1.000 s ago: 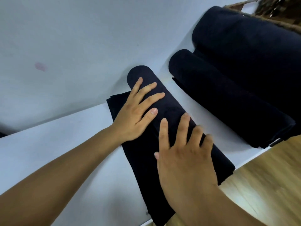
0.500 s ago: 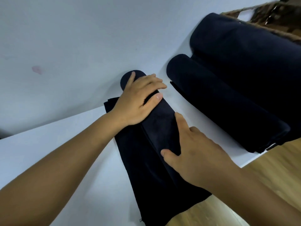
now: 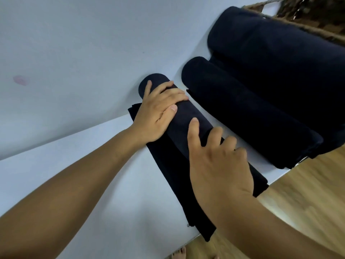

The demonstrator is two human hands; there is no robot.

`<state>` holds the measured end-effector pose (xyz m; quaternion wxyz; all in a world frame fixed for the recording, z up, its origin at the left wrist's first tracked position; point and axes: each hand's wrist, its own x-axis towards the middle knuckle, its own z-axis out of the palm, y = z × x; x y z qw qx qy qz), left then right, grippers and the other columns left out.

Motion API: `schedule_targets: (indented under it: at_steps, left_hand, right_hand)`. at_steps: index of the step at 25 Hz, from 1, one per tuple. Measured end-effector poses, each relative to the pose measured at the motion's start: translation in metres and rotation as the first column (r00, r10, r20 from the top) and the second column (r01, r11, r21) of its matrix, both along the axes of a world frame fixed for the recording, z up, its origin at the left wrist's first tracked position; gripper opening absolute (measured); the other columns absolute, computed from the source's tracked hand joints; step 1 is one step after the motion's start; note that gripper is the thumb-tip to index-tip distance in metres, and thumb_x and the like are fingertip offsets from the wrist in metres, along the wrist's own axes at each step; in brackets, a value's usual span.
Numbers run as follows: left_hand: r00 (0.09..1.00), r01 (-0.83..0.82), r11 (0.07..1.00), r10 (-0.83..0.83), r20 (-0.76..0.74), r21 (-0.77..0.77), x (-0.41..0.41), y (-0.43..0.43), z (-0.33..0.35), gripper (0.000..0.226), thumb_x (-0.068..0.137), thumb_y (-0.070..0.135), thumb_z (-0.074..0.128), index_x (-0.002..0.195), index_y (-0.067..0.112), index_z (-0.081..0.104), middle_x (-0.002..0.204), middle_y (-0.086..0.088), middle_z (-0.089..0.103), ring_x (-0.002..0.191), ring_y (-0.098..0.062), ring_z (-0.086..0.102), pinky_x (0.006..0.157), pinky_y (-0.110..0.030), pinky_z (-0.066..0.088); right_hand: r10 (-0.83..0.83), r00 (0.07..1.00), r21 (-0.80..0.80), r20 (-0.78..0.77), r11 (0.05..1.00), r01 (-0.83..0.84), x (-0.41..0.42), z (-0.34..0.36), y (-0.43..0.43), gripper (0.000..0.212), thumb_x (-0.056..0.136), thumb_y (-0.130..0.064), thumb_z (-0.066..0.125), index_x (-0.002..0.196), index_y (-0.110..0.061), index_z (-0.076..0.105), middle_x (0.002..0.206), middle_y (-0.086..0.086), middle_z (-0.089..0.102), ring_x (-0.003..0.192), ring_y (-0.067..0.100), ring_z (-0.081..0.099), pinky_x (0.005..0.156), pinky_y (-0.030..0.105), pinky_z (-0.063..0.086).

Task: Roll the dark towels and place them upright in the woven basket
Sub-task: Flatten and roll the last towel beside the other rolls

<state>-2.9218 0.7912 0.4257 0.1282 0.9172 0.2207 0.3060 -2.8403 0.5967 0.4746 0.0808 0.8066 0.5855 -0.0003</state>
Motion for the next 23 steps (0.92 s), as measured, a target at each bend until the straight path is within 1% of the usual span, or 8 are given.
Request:
schedule_targets:
  at_steps: [2, 4, 5, 7, 10, 16, 20, 23]
  left_hand:
    - [1.0, -0.004, 0.999, 0.005, 0.014, -0.039, -0.018, -0.008, -0.005, 0.046, 0.095, 0.018, 0.029, 0.129, 0.015, 0.06, 0.137, 0.002, 0.055, 0.143, -0.022, 0.03, 0.117, -0.062, 0.002]
    - [0.999, -0.011, 0.997, 0.014, 0.03, -0.08, -0.034, -0.015, -0.01, 0.046, 0.096, 0.018, 0.028, 0.134, 0.014, 0.055, 0.144, 0.001, 0.048, 0.148, -0.021, 0.022, 0.117, -0.063, 0.002]
    - [0.999, -0.012, 0.995, 0.016, 0.035, -0.101, -0.041, -0.016, -0.012, 0.046, 0.096, 0.019, 0.028, 0.136, 0.015, 0.053, 0.147, 0.002, 0.045, 0.149, -0.02, 0.019, 0.117, -0.064, 0.004]
    - [0.999, 0.002, 0.991, 0.004, 0.045, -0.131, -0.053, -0.016, -0.016, 0.046, 0.097, 0.019, 0.029, 0.138, 0.016, 0.049, 0.15, 0.003, 0.042, 0.15, -0.019, 0.015, 0.116, -0.065, 0.008]
    - [0.997, 0.002, 0.987, 0.009, 0.07, -0.158, -0.057, -0.017, -0.014, 0.045, 0.097, 0.02, 0.031, 0.136, 0.017, 0.051, 0.148, 0.005, 0.043, 0.15, -0.018, 0.017, 0.115, -0.066, 0.013]
    - [0.998, 0.044, 0.996, -0.048, 0.044, 0.077, -0.005, -0.016, 0.012, 0.038, 0.093, 0.026, 0.037, 0.111, 0.015, 0.069, 0.12, 0.005, 0.067, 0.13, -0.017, 0.05, 0.116, -0.062, 0.011]
    - [0.993, 0.113, 0.988, -0.117, 0.036, 0.103, 0.037, -0.011, 0.009, 0.044, 0.096, 0.027, 0.033, 0.122, 0.019, 0.067, 0.133, 0.004, 0.062, 0.134, -0.016, 0.048, 0.116, -0.06, 0.013]
    - [0.992, 0.113, 0.986, -0.118, 0.036, 0.123, 0.053, -0.01, 0.008, 0.049, 0.095, 0.026, 0.031, 0.132, 0.021, 0.061, 0.144, 0.001, 0.053, 0.14, -0.019, 0.04, 0.116, -0.062, 0.011]
  right_hand:
    - [0.021, 1.0, 0.013, -0.002, 1.0, -0.021, -0.016, -0.005, -0.005, 0.075, 0.089, -0.016, 0.022, 0.146, -0.013, -0.027, 0.142, 0.034, 0.018, 0.107, 0.046, 0.044, 0.087, 0.053, 0.044]
    - [0.079, 0.994, 0.057, -0.078, 0.996, -0.075, -0.021, 0.004, -0.014, 0.087, 0.092, -0.04, 0.051, 0.152, -0.027, -0.011, 0.147, 0.034, 0.016, 0.113, 0.049, 0.042, 0.092, 0.058, 0.041]
    - [0.103, 0.98, 0.112, -0.17, 0.99, -0.085, -0.016, 0.014, -0.018, 0.088, 0.086, -0.054, 0.057, 0.151, -0.037, 0.001, 0.15, 0.027, 0.018, 0.116, 0.047, 0.042, 0.094, 0.058, 0.041]
    - [0.096, 0.894, 0.13, -0.437, 0.991, -0.043, 0.005, 0.027, -0.024, 0.081, 0.082, -0.066, 0.053, 0.143, -0.051, 0.0, 0.148, 0.0, 0.025, 0.124, 0.028, 0.038, 0.1, 0.047, 0.043]
    - [-0.07, 0.76, -0.011, -0.646, 0.997, 0.082, 0.027, 0.023, -0.024, 0.095, 0.076, -0.068, 0.058, 0.143, -0.051, -0.007, 0.125, -0.009, 0.047, 0.112, 0.017, 0.051, 0.095, 0.039, 0.05]
    - [-0.058, 0.849, -0.027, -0.525, 0.998, 0.051, 0.026, 0.014, -0.022, 0.091, 0.087, -0.062, 0.049, 0.143, -0.042, -0.02, 0.111, -0.002, 0.048, 0.096, 0.02, 0.054, 0.084, 0.038, 0.05]
    - [-0.105, 0.925, -0.049, -0.366, 0.994, 0.094, 0.042, 0.015, -0.019, 0.089, 0.092, -0.061, 0.042, 0.141, -0.035, -0.028, 0.127, 0.005, 0.045, 0.104, 0.025, 0.055, 0.078, 0.036, 0.049]
    - [-0.13, 0.967, -0.05, -0.22, 0.991, 0.122, 0.048, 0.015, -0.017, 0.089, 0.095, -0.055, 0.041, 0.143, -0.028, -0.028, 0.118, 0.008, 0.043, 0.093, 0.024, 0.051, 0.065, 0.033, 0.042]
